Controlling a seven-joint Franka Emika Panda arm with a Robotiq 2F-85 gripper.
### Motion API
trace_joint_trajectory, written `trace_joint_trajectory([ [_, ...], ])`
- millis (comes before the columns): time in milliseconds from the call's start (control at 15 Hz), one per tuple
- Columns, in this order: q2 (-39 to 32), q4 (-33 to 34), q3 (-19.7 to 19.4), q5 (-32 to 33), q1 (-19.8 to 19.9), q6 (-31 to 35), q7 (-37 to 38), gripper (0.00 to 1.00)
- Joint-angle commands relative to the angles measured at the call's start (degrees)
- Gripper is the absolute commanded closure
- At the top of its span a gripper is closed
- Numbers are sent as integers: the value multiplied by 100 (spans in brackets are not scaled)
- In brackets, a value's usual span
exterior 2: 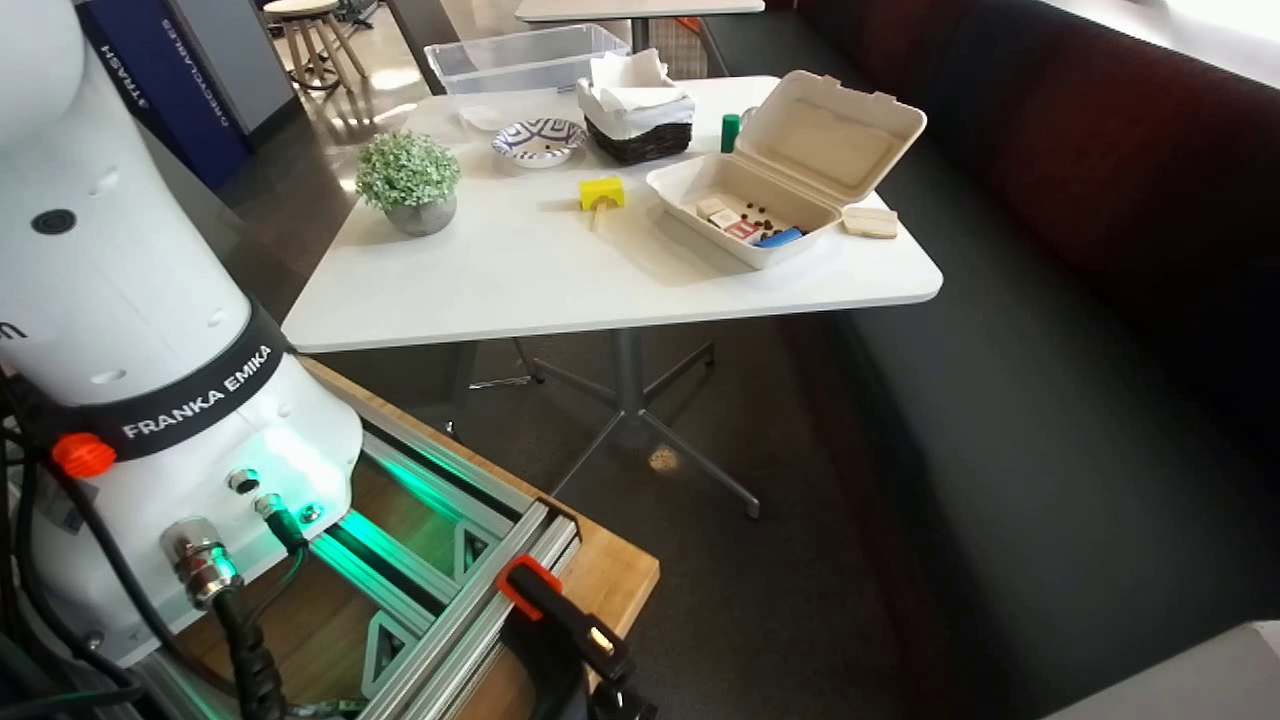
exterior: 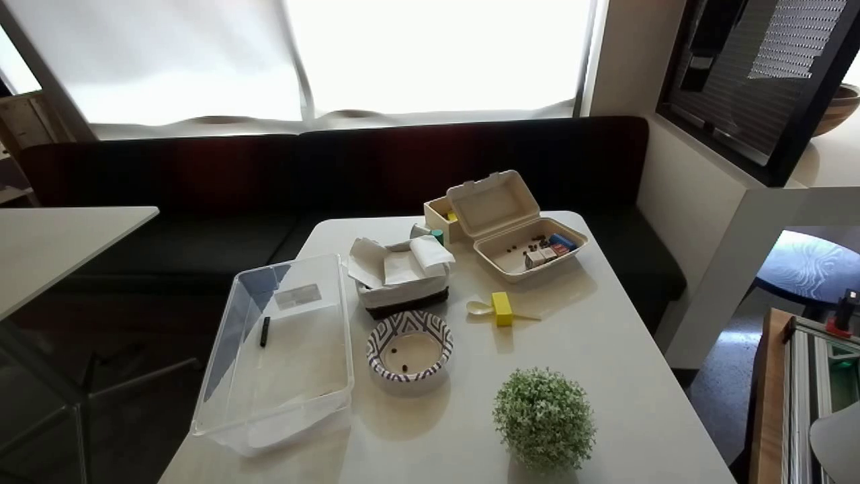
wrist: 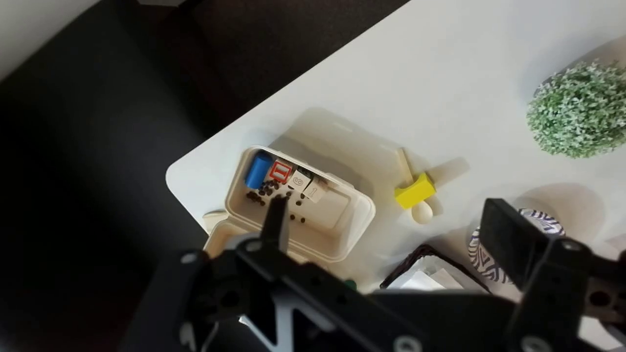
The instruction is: Remove two blocks from the food pack and put them on the table.
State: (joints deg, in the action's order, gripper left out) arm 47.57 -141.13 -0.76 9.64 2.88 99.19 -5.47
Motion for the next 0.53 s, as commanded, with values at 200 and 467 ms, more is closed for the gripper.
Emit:
trace_joint_trajectory([
  [200,-888,-69,-415,7,60,1137,107,0],
  [467,-1843,-69,-553,74,314,2321,361,0],
])
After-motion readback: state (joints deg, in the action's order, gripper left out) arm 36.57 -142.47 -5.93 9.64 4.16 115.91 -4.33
